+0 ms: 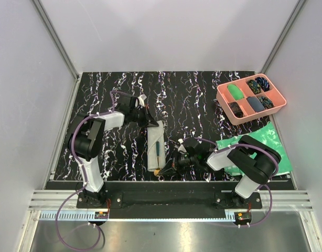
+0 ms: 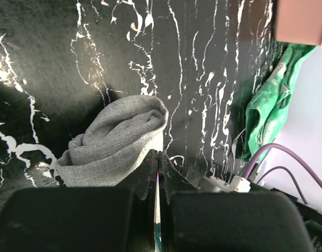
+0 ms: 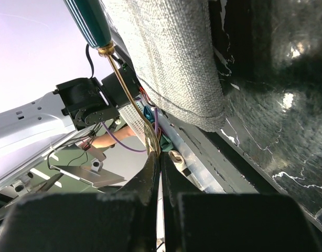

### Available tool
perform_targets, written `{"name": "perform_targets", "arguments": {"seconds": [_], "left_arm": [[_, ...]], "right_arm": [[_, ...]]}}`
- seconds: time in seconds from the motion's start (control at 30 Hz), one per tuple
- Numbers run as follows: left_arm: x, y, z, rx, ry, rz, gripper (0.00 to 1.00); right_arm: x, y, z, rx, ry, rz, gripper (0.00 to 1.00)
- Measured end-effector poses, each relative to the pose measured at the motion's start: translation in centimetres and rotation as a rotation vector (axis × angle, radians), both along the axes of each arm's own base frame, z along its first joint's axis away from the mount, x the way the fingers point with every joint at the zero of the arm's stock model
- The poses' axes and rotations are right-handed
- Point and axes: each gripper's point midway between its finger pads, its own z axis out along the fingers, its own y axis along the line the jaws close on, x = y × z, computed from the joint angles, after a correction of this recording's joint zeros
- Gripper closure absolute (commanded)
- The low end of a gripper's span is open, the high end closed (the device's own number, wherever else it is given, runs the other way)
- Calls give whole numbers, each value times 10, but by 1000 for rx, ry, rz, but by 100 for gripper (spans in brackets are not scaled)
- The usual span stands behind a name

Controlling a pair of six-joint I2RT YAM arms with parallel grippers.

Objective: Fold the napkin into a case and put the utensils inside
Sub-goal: Insert the spoon into the folded napkin.

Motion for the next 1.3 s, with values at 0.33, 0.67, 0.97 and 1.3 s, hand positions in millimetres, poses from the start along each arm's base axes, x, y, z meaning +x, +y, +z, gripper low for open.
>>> {"name": "perform_targets", "arguments": {"seconds": [0.33, 0.67, 0.97, 1.3], "left_arm": [[9, -3, -12, 30, 12, -6, 100], [7, -5, -16, 39, 21, -17, 100], [5, -7, -16, 40, 19, -25, 100], [4, -8, -17, 41, 19, -28, 100]], "right_arm": [[1, -2, -1, -2, 6, -7, 100], [3, -4, -2, -2, 17, -7, 100], [5, -8, -10, -17, 41, -8, 100], [20, -7, -9, -5, 47, 4, 100]]}}
